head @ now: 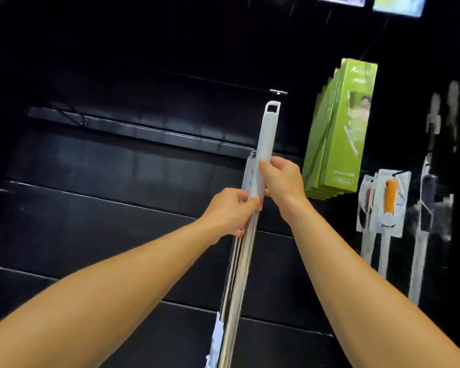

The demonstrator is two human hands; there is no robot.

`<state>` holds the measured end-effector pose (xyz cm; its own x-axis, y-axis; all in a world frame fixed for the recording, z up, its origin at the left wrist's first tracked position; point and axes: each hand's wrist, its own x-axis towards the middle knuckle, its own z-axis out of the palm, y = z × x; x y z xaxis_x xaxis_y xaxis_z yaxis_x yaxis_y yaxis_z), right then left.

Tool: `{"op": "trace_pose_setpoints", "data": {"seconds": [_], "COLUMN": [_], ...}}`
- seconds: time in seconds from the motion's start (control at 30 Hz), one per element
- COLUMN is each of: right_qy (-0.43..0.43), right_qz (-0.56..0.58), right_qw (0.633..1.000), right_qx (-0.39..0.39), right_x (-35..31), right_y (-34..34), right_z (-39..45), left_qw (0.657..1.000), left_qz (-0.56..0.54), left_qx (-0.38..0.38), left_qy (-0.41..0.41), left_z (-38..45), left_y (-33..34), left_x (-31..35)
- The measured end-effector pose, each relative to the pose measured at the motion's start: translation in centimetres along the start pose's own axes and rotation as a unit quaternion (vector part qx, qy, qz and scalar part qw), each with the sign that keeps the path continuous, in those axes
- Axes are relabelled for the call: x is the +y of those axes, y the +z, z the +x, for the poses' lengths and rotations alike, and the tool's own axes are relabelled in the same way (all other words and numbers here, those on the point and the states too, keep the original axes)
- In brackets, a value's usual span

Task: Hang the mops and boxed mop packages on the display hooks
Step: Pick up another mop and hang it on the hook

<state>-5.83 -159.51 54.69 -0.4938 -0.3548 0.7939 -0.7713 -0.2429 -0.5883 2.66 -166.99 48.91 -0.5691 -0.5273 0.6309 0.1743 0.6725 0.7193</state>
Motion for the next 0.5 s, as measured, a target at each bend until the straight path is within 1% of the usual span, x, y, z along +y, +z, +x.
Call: {"op": "trace_pose_setpoints", "data": {"seconds": [0.17, 0.37, 0.5], "right_qy": [0.006, 0.022, 0.014], "right_qz": [-0.031, -0.048, -0.044], "right_qw": [0.999, 0.999, 0.999], "right_qx": [0.008, 0.002, -0.005], "right_x": [1.6, 5.1, 7.5], "right_y": [1.6, 2.8, 3.4], "right_z": [1.9, 3.5, 4.8], "left_qw": [1.0, 1.0, 1.0], "left_qz": [-0.004, -0.002, 0.009], "left_qx": [-0.018, -0.029, -0.016], "left_qy": [0.0, -0.007, 0.003], "left_z": [3.0, 5.2, 6.6], "left_y": [0.1, 1.0, 1.9], "left_x": [-2.5, -5.3, -6.7]}}
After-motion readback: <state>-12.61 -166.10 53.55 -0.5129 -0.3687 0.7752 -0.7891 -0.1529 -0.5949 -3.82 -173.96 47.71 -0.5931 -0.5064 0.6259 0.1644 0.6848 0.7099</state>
